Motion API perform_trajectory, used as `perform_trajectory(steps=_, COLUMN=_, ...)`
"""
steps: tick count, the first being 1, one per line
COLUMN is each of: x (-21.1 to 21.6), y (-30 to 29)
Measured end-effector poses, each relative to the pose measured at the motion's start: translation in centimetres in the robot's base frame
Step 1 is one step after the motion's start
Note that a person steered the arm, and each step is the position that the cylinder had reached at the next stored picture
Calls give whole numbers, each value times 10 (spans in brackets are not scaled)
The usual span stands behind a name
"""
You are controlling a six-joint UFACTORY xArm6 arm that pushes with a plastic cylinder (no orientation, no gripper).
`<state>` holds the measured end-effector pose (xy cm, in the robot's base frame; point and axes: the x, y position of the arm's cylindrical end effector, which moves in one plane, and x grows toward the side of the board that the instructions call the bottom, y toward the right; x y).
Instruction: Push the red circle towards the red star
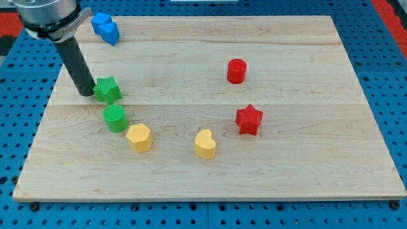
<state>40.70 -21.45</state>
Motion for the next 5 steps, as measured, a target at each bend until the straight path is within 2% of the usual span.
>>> perform_trajectory(steps=1, x=-8, y=-1)
perform_trajectory(steps=2, x=-14, y=-50)
perform_trajectory(steps=3, x=-75, y=-53)
perform_trajectory(steps=5, x=-113, y=101)
